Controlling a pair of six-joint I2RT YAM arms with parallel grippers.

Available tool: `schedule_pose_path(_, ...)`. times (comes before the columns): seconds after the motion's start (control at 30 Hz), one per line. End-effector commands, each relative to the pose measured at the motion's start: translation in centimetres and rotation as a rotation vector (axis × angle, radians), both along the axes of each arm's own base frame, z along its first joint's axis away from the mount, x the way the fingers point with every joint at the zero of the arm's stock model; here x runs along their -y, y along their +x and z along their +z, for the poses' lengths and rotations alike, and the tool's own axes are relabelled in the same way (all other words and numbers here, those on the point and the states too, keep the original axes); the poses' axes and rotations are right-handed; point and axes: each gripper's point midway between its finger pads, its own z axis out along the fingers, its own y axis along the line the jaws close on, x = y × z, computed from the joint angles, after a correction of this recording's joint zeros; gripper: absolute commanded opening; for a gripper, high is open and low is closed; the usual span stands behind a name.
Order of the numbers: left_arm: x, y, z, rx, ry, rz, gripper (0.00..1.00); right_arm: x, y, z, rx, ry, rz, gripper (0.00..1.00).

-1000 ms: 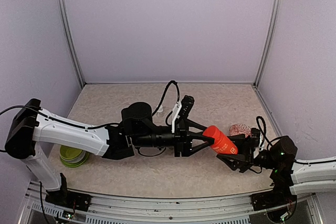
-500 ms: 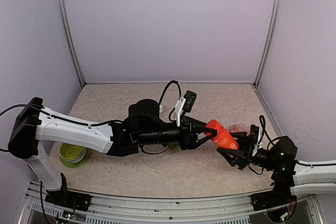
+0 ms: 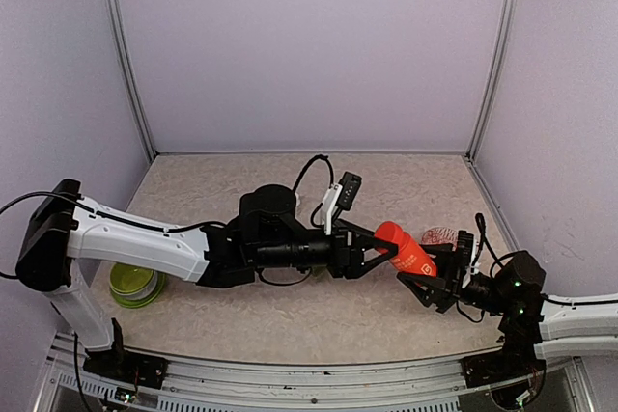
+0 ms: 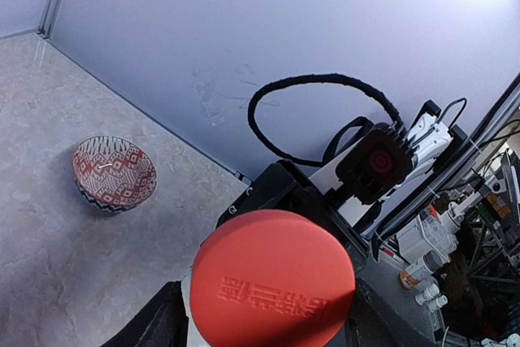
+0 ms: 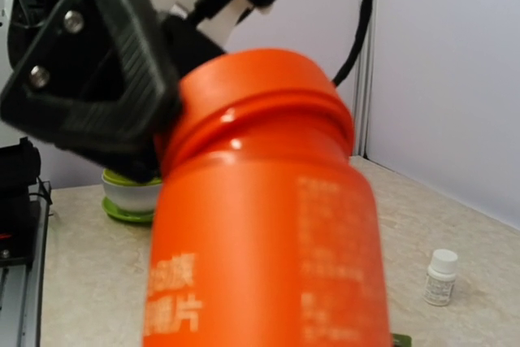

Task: Sort the pills into containers
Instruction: Close the lid of the pill bottle, then screw the lid of the pill bottle onto the pill bottle.

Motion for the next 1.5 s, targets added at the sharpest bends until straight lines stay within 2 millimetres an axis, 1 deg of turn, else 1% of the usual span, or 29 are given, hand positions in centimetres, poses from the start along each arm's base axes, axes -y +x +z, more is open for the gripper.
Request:
schedule_pose_path(0.0,-0.4,0.1,-1.6,-0.016,0.028,-0.006,0.67,0.0,-0.6,3.1,0.074,0.073,0.018,0.03)
schedule_pose_path(0.1,-0.6,0.2,-1.7,-0.016,0.023,-0.004,0.71,0.0,-0.7,3.0,0.072,0.074,0.018,0.03)
schedule_pose_path(0.23,-1.0,0.5,-1.8,-0.018,0.014,-0.001,0.74,0.0,-0.7,3.0,0.071,0.072,0.020,0.03)
schedule_pose_path(0.33,-1.4,0.7,-1.5,-0.016,0.001,0.001,0.77,-0.2,-0.7,2.9,0.070,0.069,0.026,0.03)
schedule_pose_path(0.43,-1.8,0.6,-0.8,0.005,-0.016,-0.008,0.84,-0.2,-0.7,2.9,0.070,0.068,0.028,0.03)
schedule_pose_path(0.5,-2.0,0.3,-0.2,0.025,-0.028,-0.017,0.92,-0.2,-0.8,2.8,0.068,0.067,0.032,0.03)
schedule_pose_path(0.57,-2.2,0.0,0.4,0.044,-0.041,-0.030,0.97,-0.3,-0.8,2.8,0.069,0.068,0.034,0.03)
schedule_pose_path(0.6,-2.3,-0.2,0.7,0.053,-0.045,-0.038,0.99,-0.3,-0.8,2.8,0.069,0.068,0.034,0.03)
schedule_pose_path(0.8,-2.6,-0.7,1.8,0.080,-0.060,-0.057,0.99,-0.3,-0.8,2.7,0.067,0.066,0.037,0.03)
schedule_pose_path(0.93,-2.3,-0.6,2.0,0.089,-0.047,-0.051,0.99,-0.4,-0.8,2.8,0.067,0.066,0.042,0.03)
schedule_pose_path(1.1,-1.5,-0.2,1.8,0.094,-0.008,-0.037,0.98,-0.5,-0.8,2.7,0.065,0.063,0.045,0.03)
schedule_pose_path(1.3,-1.0,0.1,1.7,0.116,0.034,-0.005,0.94,-0.4,-0.8,2.8,0.064,0.063,0.038,0.03)
schedule_pose_path(1.47,-0.4,-0.1,1.3,0.126,0.066,-0.008,0.91,-0.5,-0.7,2.8,0.064,0.063,0.037,0.03)
